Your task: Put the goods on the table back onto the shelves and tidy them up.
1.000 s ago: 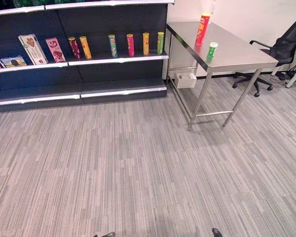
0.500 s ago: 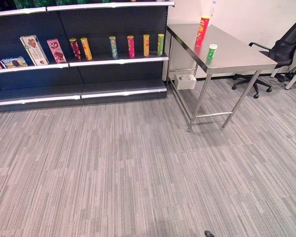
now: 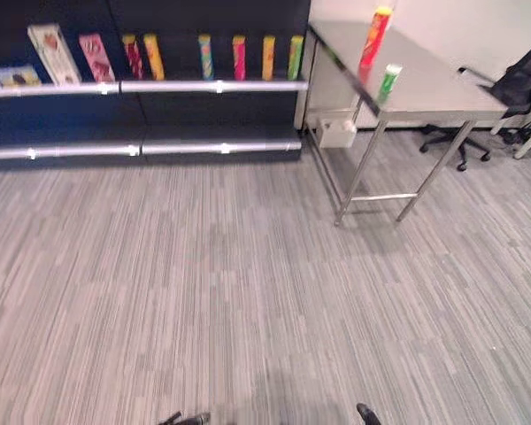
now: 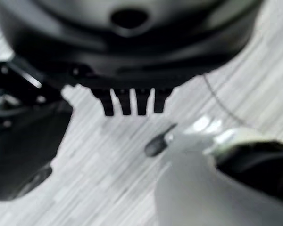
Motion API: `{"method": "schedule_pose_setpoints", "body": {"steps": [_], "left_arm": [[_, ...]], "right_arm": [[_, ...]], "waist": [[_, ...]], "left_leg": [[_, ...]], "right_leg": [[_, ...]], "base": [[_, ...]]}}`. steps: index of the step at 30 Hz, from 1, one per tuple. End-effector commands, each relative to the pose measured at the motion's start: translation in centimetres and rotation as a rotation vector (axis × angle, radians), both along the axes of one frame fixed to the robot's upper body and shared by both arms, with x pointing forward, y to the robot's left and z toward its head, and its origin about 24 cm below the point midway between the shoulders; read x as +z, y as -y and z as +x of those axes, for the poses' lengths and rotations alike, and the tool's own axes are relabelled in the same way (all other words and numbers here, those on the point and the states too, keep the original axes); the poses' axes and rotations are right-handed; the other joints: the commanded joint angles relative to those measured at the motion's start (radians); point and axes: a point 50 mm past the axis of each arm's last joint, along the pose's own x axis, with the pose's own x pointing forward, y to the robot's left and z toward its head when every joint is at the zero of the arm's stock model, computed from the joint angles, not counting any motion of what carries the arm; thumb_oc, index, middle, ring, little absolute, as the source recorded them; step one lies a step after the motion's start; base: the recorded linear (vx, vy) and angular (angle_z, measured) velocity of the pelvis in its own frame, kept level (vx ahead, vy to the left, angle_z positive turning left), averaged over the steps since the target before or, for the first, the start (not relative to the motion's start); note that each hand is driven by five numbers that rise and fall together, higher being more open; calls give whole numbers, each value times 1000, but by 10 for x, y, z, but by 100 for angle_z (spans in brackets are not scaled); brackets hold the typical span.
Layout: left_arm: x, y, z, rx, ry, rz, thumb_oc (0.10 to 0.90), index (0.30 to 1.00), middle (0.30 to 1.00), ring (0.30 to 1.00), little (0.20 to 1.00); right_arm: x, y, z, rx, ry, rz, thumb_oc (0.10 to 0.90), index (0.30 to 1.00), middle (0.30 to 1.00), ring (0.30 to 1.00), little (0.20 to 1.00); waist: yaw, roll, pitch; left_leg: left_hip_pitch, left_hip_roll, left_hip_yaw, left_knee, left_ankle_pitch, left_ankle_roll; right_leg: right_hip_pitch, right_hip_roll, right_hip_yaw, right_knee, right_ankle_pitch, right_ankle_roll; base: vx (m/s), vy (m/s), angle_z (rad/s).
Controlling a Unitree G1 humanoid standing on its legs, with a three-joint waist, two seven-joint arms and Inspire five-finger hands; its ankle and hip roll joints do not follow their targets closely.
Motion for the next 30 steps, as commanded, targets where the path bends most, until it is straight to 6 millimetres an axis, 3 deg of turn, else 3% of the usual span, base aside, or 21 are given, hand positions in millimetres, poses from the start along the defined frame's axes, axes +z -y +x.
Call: {"method": "schedule_pose_setpoints", "body": {"steps": [1,3,4,5,6,9,12,15,16,18,19,20,21,22,23,24,25,26,27,28,30], "left_arm": [[-7,11,-25,-29,-73,-36,800,900,900,900,900],[-7,8,-33,-16,-91,-35,800,900,900,900,900],[-8,7,-42,-9,-112,-33,800,900,900,900,900],[-8,8,-46,-3,-120,-34,800,900,900,900,900],[-9,8,-47,21,-122,-33,800,900,900,900,900],[-9,8,-59,39,-152,-32,800,900,900,900,900],[-9,6,-56,3,-153,-13,800,900,900,900,900],[-7,3,-39,-86,-118,26,800,900,900,900,900],[-7,3,-39,-86,-119,26,800,900,900,900,900],[-4,1,-22,-126,-74,48,800,900,900,900,900],[-4,1,-22,-126,-74,48,800,900,900,900,900],[1,-1,2,-225,-29,88,800,900,900,900,900],[2,-1,7,-252,-21,99,800,900,900,900,900],[3,0,13,-311,-16,114,800,900,900,900,900],[3,0,13,-311,-15,115,800,900,900,900,900],[3,2,15,-363,-26,122,800,900,900,900,900],[3,2,15,-390,-23,128,800,900,900,900,900],[3,3,15,-390,-23,127,800,900,900,900,900],[3,3,16,-414,-27,121,800,900,900,900,900],[4,5,18,-457,-27,127,800,900,900,900,900],[3,8,19,-477,-33,119,800,900,900,900,900]], "right_arm": [[1,14,-22,56,-70,-39,800,900,900,900,900],[1,15,-23,56,-70,-37,800,900,900,900,900],[1,16,-24,52,-71,-41,800,900,900,900,900],[1,18,-22,40,-65,-47,800,900,900,900,900],[3,24,-18,7,-52,-69,800,900,900,900,900],[3,24,-24,-21,-56,-61,800,900,900,900,900],[1,21,-30,-57,-69,-41,800,900,900,900,900],[-2,8,-33,-17,-75,0,800,900,900,900,900],[-2,8,-33,-17,-76,0,800,900,900,900,900],[-2,4,-30,6,-58,11,800,900,900,900,900],[-2,4,-30,6,-58,11,800,900,900,900,900],[-2,4,-18,39,-19,-5,800,900,900,900,900],[-1,3,-12,59,-5,-8,800,900,900,900,900],[0,2,-4,80,22,-10,800,900,900,900,900],[0,2,-4,80,22,-10,800,900,900,900,900],[2,0,11,106,78,-24,800,900,900,900,900],[3,1,15,114,98,-29,800,900,900,900,900],[3,1,15,115,99,-30,800,900,900,900,900],[4,2,21,126,117,-38,800,900,900,900,900],[5,4,21,144,108,-50,800,900,900,900,900],[5,4,22,155,106,-52,800,900,900,900,900]], "waist": [[4,15,-36],[15,17,-37],[27,29,-32],[38,40,-24],[61,64,-3],[74,86,-34],[78,82,-66],[70,57,-105],[71,54,-106],[63,46,-117],[65,44,-118],[47,60,-100],[35,69,-86],[34,74,-72],[33,72,-70],[5,93,-53],[-20,109,-33],[-18,112,-36],[-39,116,-22],[-69,109,-3],[-82,99,-7]], "left_leg": [[-23,102,-19,-209,110,-32],[-17,115,-22,-268,128,-33],[-37,134,-42,-334,168,-36],[-51,148,-62,-407,207,-44],[-87,169,-90,-570,255,-76],[-77,186,-86,-586,274,-82],[-78,143,-67,-530,278,-65],[-50,84,-21,-524,248,-33],[-50,82,-19,-525,248,-32],[-13,39,11,-549,228,-3],[-12,37,13,-551,228,-2],[77,-24,31,-581,187,58],[115,-42,30,-593,173,80],[136,-54,42,-598,152,93],[138,-57,41,-598,152,93],[176,-43,38,-598,126,98],[201,-25,38,-598,118,95],[198,-22,39,-598,119,94],[221,-23,30,-598,103,92],[263,-27,41,-598,67,86],[279,-36,41,-598,49,84]], "right_leg": [[40,-16,-13,38,-64,94],[43,-20,-15,38,-72,96],[46,-18,-16,38,-84,97],[51,-16,-16,39,-96,99],[83,-29,2,49,-145,105],[149,-53,32,54,-189,126],[181,-126,41,52,-184,162],[141,-199,57,108,-114,202],[140,-202,59,109,-115,202],[106,-243,65,183,-26,221],[105,-245,67,183,-27,223],[-10,-300,55,428,133,207],[-57,-325,39,507,214,192],[-83,-355,-5,550,242,185],[-81,-358,-6,552,241,186],[-161,-318,-40,611,158,162],[-221,-237,-33,639,46,135],[-226,-233,-31,640,47,133],[-268,-174,-25,620,-8,133],[-315,-103,-46,502,-12,147],[-343,-81,-63,419,17,157]], "base": [[131,68,18],[132,84,22],[202,148,12],[404,286,6],[453,309,5],[460,299,-15],[455,346,-60],[399,287,-31],[272,200,-13],[264,222,-15],[420,485,2],[385,513,3],[460,633,1],[161,266,-10],[237,257,-10],[242,186,-13],[237,179,-8],[186,77,-4],[300,19,15],[302,26,12],[282,-27,1]]}}
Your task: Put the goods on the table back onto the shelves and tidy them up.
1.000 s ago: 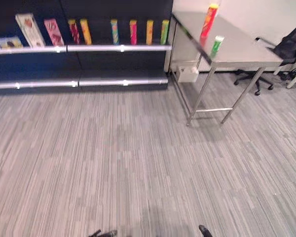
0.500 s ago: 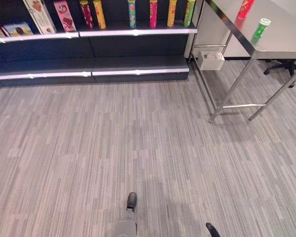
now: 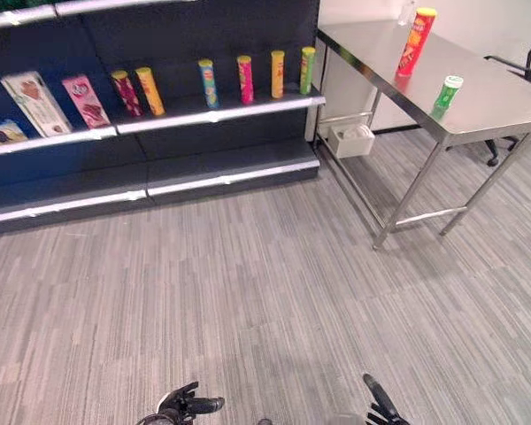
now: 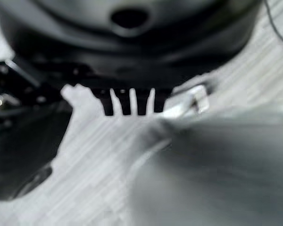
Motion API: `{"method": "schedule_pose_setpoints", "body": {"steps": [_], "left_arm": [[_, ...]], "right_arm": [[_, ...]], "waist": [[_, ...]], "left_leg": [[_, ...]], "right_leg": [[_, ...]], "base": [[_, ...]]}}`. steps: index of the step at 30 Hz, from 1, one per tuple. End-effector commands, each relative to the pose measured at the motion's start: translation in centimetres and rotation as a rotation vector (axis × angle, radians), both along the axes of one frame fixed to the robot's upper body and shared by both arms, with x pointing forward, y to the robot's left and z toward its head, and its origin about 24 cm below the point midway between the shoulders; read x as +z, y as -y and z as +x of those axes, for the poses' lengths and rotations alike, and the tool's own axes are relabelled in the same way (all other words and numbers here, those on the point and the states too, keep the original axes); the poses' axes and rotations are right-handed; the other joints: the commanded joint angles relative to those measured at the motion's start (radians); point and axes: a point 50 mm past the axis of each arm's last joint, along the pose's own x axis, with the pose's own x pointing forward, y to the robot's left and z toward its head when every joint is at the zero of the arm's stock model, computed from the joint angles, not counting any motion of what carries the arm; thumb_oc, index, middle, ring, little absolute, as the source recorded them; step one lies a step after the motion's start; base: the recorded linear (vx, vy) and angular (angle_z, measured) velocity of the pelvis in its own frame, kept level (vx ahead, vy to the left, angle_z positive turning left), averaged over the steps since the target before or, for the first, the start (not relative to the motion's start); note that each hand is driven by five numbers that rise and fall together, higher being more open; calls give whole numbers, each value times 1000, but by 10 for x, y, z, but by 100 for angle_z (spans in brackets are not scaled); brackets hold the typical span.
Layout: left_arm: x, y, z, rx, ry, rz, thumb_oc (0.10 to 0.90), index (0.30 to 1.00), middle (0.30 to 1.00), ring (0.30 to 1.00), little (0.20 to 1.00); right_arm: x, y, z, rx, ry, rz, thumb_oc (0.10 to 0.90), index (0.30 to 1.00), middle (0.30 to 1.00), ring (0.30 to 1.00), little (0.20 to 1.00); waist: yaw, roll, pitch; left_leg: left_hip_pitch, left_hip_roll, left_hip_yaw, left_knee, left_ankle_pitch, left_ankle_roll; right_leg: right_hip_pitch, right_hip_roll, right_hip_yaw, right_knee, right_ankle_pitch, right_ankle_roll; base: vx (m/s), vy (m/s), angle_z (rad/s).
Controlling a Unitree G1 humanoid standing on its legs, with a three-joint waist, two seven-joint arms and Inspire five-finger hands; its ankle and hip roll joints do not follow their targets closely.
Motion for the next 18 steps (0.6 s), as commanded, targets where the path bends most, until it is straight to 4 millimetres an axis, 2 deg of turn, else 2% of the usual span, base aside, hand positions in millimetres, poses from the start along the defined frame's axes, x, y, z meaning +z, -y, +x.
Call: {"method": "schedule_pose_setpoints", "body": {"steps": [1,2,3,5,6,7,9,10,11,13,14,15,17,18], "left_arm": [[-3,0,-8,-36,-50,7,800,900,900,900,900],[0,12,11,-66,-10,8,800,900,900,900,900],[-6,30,0,-102,-45,-45,800,900,900,900,900],[-12,44,-19,-99,-88,-92,800,900,900,900,900],[-16,52,-35,-94,-133,-124,800,900,900,900,900],[-16,52,-35,-94,-133,-124,800,900,900,900,900],[-18,50,-44,-41,-153,-136,800,900,900,900,900],[-17,46,-45,-9,-158,-129,800,900,900,900,900],[-17,42,-46,-44,-165,-103,800,900,900,900,900],[-17,41,-45,-127,-168,-73,800,900,900,900,900],[-17,42,-44,-182,-171,-58,800,900,900,900,900],[-17,42,-44,-182,-171,-58,800,900,900,900,900],[-16,43,-40,-254,-170,-36,800,900,900,900,900],[-16,44,-36,-275,-160,-30,800,900,900,900,900]], "right_arm": [[-5,-3,-15,23,-72,-13,800,900,900,900,900],[-7,-7,-23,41,-113,-5,800,900,900,900,900],[-8,-11,-27,52,-126,-4,800,900,900,900,900],[-10,-10,-39,16,-161,4,800,900,900,900,900],[-11,-8,-50,-30,-190,17,800,900,900,900,900],[-11,-8,-51,-30,-191,17,800,900,900,900,900],[-11,-5,-56,-65,-206,20,800,900,900,900,900],[-10,-2,-54,-79,-200,14,800,900,900,900,900],[-8,0,-41,-66,-150,3,800,900,900,900,900],[-6,0,-26,-39,-93,-1,800,900,900,900,900],[-5,-1,-18,-19,-63,-5,800,900,900,900,900],[-5,-1,-18,-19,-63,-6,800,900,900,900,900],[-1,-5,2,38,4,-17,800,900,900,900,900],[2,-6,11,68,36,-25,800,900,900,900,900]], "waist": [[-35,-54,32],[-82,-81,23],[-89,-98,19],[-100,-97,12],[-94,-97,-18],[-94,-96,-18],[-93,-76,-38],[-85,-69,-42],[-73,-53,-61],[-65,-42,-75],[-67,-37,-83],[-67,-36,-83],[-63,-37,-77],[-60,-47,-69]], "left_leg": [[-4,-31,-2,1,-49,-89],[72,-49,-1,1,-109,-94],[93,-57,-2,1,-125,-97],[131,-49,-25,1,-152,-100],[163,-52,-58,1,-185,-92],[164,-51,-58,1,-186,-92],[201,-21,-95,1,-196,-103],[201,-13,-101,1,-180,-104],[188,0,-108,56,-122,-124],[179,10,-104,117,-87,-151],[172,18,-99,157,-57,-177],[171,18,-100,158,-59,-177],[90,22,-69,345,29,-257],[42,14,-60,443,67,-281]], "right_leg": [[61,14,-51,-346,221,52],[37,47,-86,-509,290,85],[17,44,-128,-563,314,99],[16,50,-162,-622,337,98],[62,70,-135,-647,329,66],[63,71,-135,-647,328,66],[96,105,-84,-646,331,49],[108,105,-87,-647,329,43],[139,113,-86,-647,332,31],[166,117,-98,-647,320,21],[183,119,-97,-647,311,14],[184,119,-98,-647,310,13],[230,119,-90,-647,275,-6],[248,114,-78,-647,261,-13]], "base": [[650,-65,-5],[693,-92,-6],[664,-111,-8],[507,-147,34],[445,-133,62],[446,-149,57],[365,-134,41],[479,-199,40],[417,-182,23],[399,-151,10],[227,-82,5],[203,-85,8],[168,-82,7],[199,-102,2]]}}
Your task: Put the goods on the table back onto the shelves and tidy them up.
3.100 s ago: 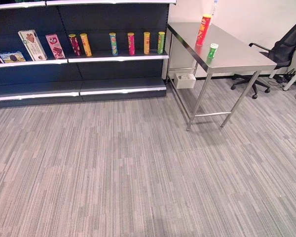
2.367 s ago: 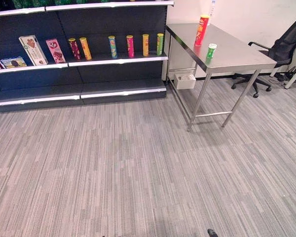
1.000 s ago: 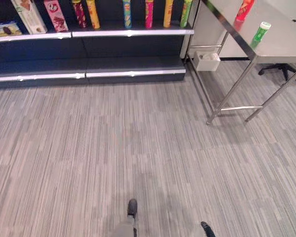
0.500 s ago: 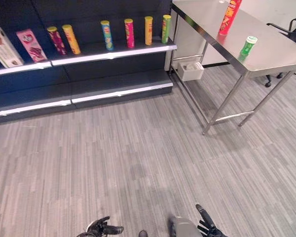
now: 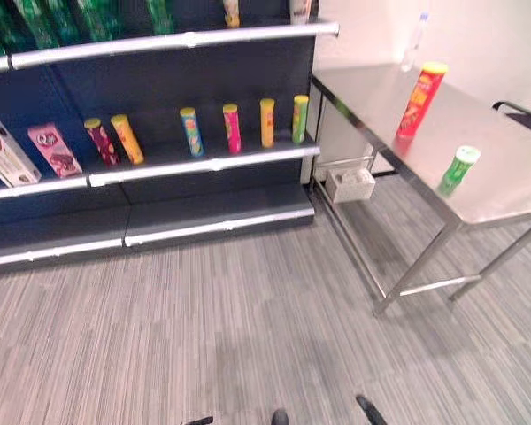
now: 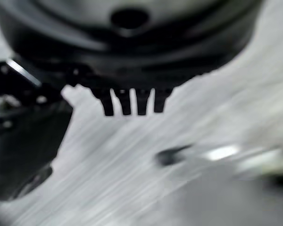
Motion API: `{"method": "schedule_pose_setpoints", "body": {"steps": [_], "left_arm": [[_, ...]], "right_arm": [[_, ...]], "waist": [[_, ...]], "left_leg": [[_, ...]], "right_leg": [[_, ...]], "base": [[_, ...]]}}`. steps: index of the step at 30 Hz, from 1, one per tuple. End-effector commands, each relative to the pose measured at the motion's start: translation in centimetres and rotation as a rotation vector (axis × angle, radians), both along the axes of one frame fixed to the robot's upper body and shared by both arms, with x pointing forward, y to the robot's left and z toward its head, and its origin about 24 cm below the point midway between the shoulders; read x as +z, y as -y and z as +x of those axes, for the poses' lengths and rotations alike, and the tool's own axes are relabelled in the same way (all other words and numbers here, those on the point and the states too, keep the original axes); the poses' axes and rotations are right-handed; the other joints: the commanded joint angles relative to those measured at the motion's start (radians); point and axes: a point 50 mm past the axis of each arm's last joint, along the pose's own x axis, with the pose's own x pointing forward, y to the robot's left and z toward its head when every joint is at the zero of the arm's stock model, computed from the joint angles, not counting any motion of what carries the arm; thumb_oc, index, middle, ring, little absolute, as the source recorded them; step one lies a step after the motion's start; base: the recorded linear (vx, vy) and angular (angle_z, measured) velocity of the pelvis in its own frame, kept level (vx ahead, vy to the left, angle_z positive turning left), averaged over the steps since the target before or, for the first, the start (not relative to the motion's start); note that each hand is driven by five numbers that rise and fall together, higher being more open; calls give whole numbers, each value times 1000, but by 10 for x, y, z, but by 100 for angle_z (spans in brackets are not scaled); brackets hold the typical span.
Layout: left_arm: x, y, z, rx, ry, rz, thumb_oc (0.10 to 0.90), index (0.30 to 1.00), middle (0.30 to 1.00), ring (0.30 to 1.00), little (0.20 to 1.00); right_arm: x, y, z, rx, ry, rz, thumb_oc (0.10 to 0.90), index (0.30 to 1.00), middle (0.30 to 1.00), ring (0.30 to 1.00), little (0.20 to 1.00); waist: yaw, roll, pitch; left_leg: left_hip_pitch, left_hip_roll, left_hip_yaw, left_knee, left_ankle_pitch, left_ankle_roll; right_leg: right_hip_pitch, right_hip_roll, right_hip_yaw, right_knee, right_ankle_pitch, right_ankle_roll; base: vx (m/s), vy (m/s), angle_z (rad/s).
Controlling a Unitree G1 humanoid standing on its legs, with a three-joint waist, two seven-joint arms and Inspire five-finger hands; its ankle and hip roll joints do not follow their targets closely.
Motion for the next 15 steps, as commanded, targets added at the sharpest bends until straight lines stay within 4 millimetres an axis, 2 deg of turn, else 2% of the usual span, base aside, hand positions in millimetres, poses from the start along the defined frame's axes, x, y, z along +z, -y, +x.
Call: {"method": "schedule_pose_setpoints", "body": {"steps": [1,2,3,4,5,7,8,9,10,11,12,13,14,15], "left_arm": [[0,16,12,-175,10,15,800,900,900,900,900],[1,23,16,-211,31,2,800,900,900,900,900],[1,27,19,-216,47,-8,800,900,900,900,900],[1,27,19,-217,47,-8,800,900,900,900,900],[1,31,21,-214,59,-22,800,900,900,900,900],[1,37,22,-221,70,-35,800,900,900,900,900],[1,37,19,-232,66,-34,800,900,900,900,900],[1,37,18,-228,64,-35,800,900,900,900,900],[2,22,24,-153,65,1,800,900,900,900,900],[4,14,27,-109,81,1,800,900,900,900,900],[4,14,27,-109,81,2,800,900,900,900,900],[5,12,30,8,105,-20,800,900,900,900,900],[5,10,29,64,110,-29,800,900,900,900,900],[5,10,29,64,110,-29,800,900,900,900,900]], "right_arm": [[4,-9,23,65,54,-8,800,900,900,900,900],[4,-12,22,112,44,-18,800,900,900,900,900],[3,-12,19,124,31,-26,800,900,900,900,900],[3,-12,19,124,31,-27,800,900,900,900,900],[1,-12,12,131,5,-26,800,900,900,900,900],[-3,-15,3,145,-31,-21,800,900,900,900,900],[-5,-15,-7,149,-67,-17,800,900,900,900,900],[-7,-15,-15,132,-94,-12,800,900,900,900,900],[-7,-9,-23,117,-119,-24,800,900,900,900,900],[-8,-7,-27,106,-139,-25,800,900,900,900,900],[-8,-7,-27,106,-139,-25,800,900,900,900,900],[-6,4,-29,58,-151,-53,800,900,900,900,900],[-5,9,-31,37,-155,-64,800,900,900,900,900],[-5,9,-31,37,-155,-64,800,900,900,900,900]], "waist": [[13,15,106],[32,-5,116],[43,-19,124],[46,-16,126],[57,-33,133],[76,-56,143],[88,-72,148],[95,-80,153],[105,-71,156],[109,-60,158],[108,-61,157],[121,-43,166],[122,-40,171],[123,-40,172]], "left_leg": [[-43,-55,60,114,213,2],[-86,-49,84,220,223,30],[-123,-56,89,251,206,55],[-123,-53,91,257,201,55],[-172,-45,104,270,167,82],[-223,-14,120,223,109,122],[-239,6,127,163,71,139],[-254,20,123,87,60,145],[-264,41,79,-119,104,134],[-275,57,32,-217,158,126],[-274,57,32,-223,163,126],[-333,92,-97,-364,256,93],[-349,98,-130,-410,272,80],[-348,98,-129,-410,272,80]], "right_leg": [[21,-40,119,-10,18,75],[56,-44,145,-10,-7,59],[71,-51,164,-10,-13,54],[72,-47,165,-10,-14,54],[91,-59,185,-10,-21,56],[116,-71,206,-10,-36,61],[131,-81,221,-10,-44,68],[143,-86,232,-10,-51,74],[162,-76,275,-10,-72,78],[175,-69,304,-10,-78,78],[174,-70,303,-10,-78,78],[200,-61,371,-10,-96,78],[216,-60,402,-10,-110,78],[217,-60,402,-10,-110,78]], "base": [[311,-136,-5],[326,-128,-14],[245,-83,-35],[160,-36,-42],[150,-23,-59],[238,-20,-55],[271,9,-50],[396,102,-69],[423,166,-65],[334,154,-55],[372,191,-97],[375,179,-113],[375,180,-130],[369,217,-121]]}}
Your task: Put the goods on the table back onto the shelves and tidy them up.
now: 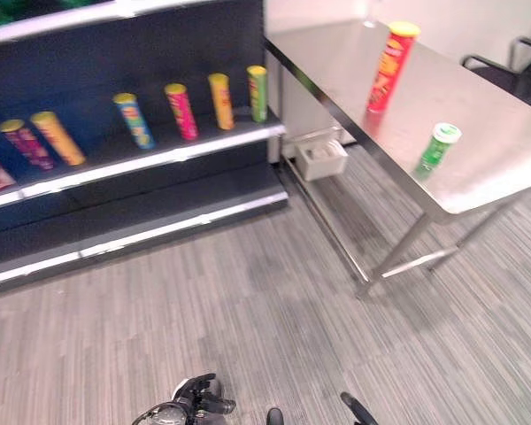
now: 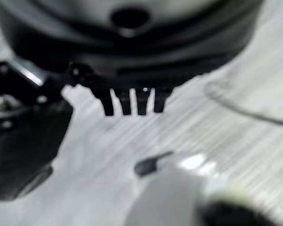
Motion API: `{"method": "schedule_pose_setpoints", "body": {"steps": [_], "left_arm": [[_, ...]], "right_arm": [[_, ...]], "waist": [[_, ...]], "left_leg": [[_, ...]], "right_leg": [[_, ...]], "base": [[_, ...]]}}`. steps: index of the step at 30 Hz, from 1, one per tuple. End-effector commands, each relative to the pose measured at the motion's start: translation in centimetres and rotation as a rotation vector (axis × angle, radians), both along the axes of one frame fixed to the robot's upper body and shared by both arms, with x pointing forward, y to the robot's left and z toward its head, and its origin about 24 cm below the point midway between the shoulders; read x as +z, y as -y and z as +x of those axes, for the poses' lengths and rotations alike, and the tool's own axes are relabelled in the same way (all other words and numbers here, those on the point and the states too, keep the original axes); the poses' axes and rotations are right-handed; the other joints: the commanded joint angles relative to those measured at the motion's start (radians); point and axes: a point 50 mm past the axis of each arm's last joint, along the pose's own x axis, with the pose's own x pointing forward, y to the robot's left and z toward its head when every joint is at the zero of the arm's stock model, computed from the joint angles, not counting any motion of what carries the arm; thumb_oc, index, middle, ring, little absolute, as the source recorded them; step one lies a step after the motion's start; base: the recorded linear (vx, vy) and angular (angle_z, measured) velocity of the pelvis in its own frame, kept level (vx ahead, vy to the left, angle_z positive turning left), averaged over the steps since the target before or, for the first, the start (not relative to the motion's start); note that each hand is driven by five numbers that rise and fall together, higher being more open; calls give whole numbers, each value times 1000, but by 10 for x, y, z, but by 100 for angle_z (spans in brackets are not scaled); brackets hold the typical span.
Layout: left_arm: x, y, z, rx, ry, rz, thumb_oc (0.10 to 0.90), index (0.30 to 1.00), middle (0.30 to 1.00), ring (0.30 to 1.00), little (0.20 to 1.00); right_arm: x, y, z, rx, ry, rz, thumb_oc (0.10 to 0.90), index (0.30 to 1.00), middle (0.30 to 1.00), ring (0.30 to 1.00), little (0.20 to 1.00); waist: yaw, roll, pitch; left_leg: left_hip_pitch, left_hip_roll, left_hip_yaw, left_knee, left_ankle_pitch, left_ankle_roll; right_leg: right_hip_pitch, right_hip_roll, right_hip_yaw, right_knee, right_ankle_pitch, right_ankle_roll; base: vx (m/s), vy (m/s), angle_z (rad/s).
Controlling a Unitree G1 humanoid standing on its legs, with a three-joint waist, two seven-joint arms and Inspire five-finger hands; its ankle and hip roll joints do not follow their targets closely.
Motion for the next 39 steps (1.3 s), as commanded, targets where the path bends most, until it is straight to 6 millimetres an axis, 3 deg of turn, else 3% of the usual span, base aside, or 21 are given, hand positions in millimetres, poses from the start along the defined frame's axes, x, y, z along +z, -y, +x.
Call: {"method": "schedule_pose_setpoints", "body": {"steps": [1,5,6,7,9,11,15,16,19,20,21,22,24,25,26,29,34,35,36,37,39], "left_arm": [[-16,18,-47,188,-116,-106,800,900,900,900,900],[-19,12,-66,315,-147,-128,800,900,900,900,900],[-15,-1,-52,300,-134,-132,800,900,900,900,900],[-14,-1,-52,300,-134,-132,800,900,900,900,900],[-11,0,-36,136,-90,-69,800,900,900,900,900],[-9,-4,-33,91,-89,-35,800,900,900,900,900],[-2,-11,-12,-81,-65,60,800,900,900,900,900],[-3,-9,-13,-108,-75,71,800,900,900,900,900],[-6,-13,-25,-115,-125,83,800,900,900,900,900],[-6,-13,-25,-115,-125,83,800,900,900,900,900],[-8,-12,-34,-118,-157,68,800,900,900,900,900],[-10,-12,-38,-121,-174,61,800,900,900,900,900],[-11,-13,-44,-121,-199,57,800,900,900,900,900],[-11,-13,-44,-121,-200,57,800,900,900,900,900],[-13,-12,-54,-145,-246,52,800,900,900,900,900],[-15,-9,-62,-230,-295,66,800,900,900,900,900],[-16,-3,-62,-275,-284,69,800,900,900,900,900],[-16,1,-57,-313,-270,64,800,900,900,900,900],[-16,0,-57,-313,-270,65,800,900,900,900,900],[-14,-1,-52,-356,-261,96,800,900,900,900,900],[-11,-3,-38,-324,-211,94,800,900,900,900,900]], "right_arm": [[0,8,-13,-76,12,-20,800,900,900,900,900],[-2,7,-27,-88,-36,-2,800,900,900,900,900],[-2,11,-35,-136,-51,7,800,900,900,900,900],[-2,11,-35,-136,-51,8,800,900,900,900,900],[-2,9,-35,-135,-52,26,800,900,900,900,900],[-2,8,-29,-100,-39,23,800,900,900,900,900],[2,0,10,12,77,24,800,900,900,900,900],[3,-1,16,40,91,20,800,900,900,900,900],[3,-10,22,89,126,33,800,900,900,900,900],[3,-10,21,89,125,33,800,900,900,900,900],[2,-13,21,94,130,41,800,900,900,900,900],[1,-14,18,94,121,46,800,900,900,900,900],[0,-17,16,99,110,56,800,900,900,900,900],[0,-17,16,100,110,56,800,900,900,900,900],[-2,-24,13,125,99,78,800,900,900,900,900],[-5,-28,-3,142,45,97,800,900,900,900,900],[-7,-23,-20,79,-7,86,800,900,900,900,900],[-7,-20,-20,85,-1,76,800,900,900,900,900],[-7,-20,-20,85,0,77,800,900,900,900,900],[-5,-21,-11,121,28,70,800,900,900,900,900],[-3,-17,-3,158,55,51,800,900,900,900,900]], "waist": [[51,14,-36],[70,39,-62],[53,43,-75],[53,43,-75],[19,34,-85],[14,35,-91],[-24,38,-79],[-25,45,-71],[-11,67,-82],[-14,67,-81],[-22,60,-100],[-29,61,-106],[-35,49,-117],[-35,50,-115],[-48,28,-113],[-73,14,-111],[-66,23,-144],[-59,23,-141],[-60,21,-144],[-49,11,-125],[-34,2,-113]], "left_leg": [[-53,31,2,18,92,19],[-24,45,15,40,100,14],[-41,13,44,97,78,24],[-42,13,44,97,78,24],[-46,-48,103,159,16,63],[-42,-56,121,161,5,75],[63,-109,215,109,-42,138],[98,-114,241,90,-49,148],[163,-107,303,45,-67,161],[166,-108,301,44,-67,160],[202,-108,326,22,-83,159],[220,-94,336,12,-90,156],[240,-97,351,12,-110,152],[243,-96,351,12,-112,151],[289,-115,356,12,-147,154],[341,-132,349,12,-187,155],[376,-127,352,42,-209,150],[346,-124,353,163,-209,134],[341,-126,353,163,-206,134],[270,-117,352,331,-158,93],[197,-124,340,475,-104,70]], "right_leg": [[81,-96,104,4,-64,104],[114,-136,148,12,-88,124],[114,-193,143,32,-101,152],[114,-194,143,32,-101,152],[78,-269,179,92,-89,191],[50,-281,187,112,-71,201],[-96,-316,219,335,122,202],[-125,-342,166,380,162,180],[-167,-416,-68,464,131,137],[-162,-417,-71,464,129,137],[-164,-366,-143,462,51,140],[-197,-288,-151,455,-29,130],[-245,-200,-175,391,-48,145],[-241,-199,-175,390,-49,145],[-313,-133,-222,328,-17,153],[-307,-107,-264,236,-3,149],[-233,-72,-227,186,-14,111],[-174,-71,-219,141,-9,108],[-178,-73,-220,140,-7,108],[-127,-80,-206,114,-1,96],[-103,-95,-188,99,-2,82]], "base": [[237,165,-118],[418,374,-97],[252,312,-91],[373,468,-66],[360,458,-17],[247,331,-35],[213,339,-66],[188,341,-56],[191,274,-65],[264,179,-78],[265,80,-79],[337,67,-73],[199,-29,-61],[245,-45,-55],[175,-28,-39],[302,-53,-11],[248,-89,40],[209,-96,-2],[217,-115,9],[129,-81,16],[125,-12,-10]]}}
